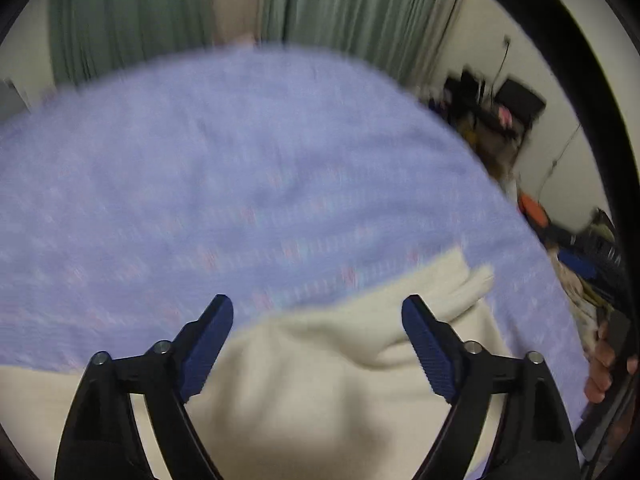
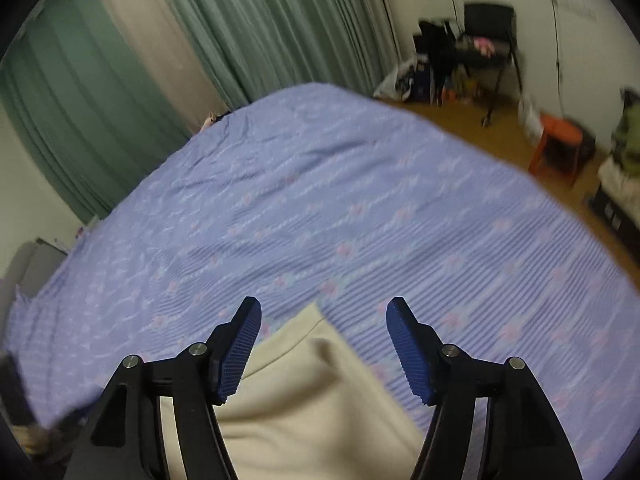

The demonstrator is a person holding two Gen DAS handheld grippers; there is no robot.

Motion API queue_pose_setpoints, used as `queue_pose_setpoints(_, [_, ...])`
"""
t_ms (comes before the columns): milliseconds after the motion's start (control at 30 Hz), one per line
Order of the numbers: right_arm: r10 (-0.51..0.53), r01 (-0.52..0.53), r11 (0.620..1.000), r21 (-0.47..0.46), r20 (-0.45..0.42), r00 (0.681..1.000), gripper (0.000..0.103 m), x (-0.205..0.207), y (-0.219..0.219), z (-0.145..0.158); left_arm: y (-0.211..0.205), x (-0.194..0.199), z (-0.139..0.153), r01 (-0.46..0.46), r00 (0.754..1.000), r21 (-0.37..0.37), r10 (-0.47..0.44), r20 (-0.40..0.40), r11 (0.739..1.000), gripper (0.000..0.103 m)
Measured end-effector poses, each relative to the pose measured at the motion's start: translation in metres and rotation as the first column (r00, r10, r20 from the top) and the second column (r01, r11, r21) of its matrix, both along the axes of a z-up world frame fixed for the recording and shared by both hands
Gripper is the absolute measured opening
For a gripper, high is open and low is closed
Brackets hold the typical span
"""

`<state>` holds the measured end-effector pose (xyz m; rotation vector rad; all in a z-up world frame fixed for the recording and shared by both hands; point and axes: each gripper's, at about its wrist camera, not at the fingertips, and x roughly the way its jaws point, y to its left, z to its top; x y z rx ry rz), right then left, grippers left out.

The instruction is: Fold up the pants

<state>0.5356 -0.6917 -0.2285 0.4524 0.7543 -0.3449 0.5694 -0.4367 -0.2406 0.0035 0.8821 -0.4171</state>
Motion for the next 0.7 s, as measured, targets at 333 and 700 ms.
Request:
queue_pose_setpoints(333, [0.086,-0.090,0.991,-0.096,-0.048,0.995,0.066,-0.069,0.005,0.012,-0.001,-0.079,0.043,0.114,0.984,0.109,-0.127,0.121,0.987,0.087])
queue_pose_setpoints(700, [0.291,-0.310,0.946,-0.095,-0.173,0.941,0.075,-0.190,0.090,0.024,0.057,-0.222,0.042,-0.014,1.000,0.112,0.013,0.009,0.994,0.087])
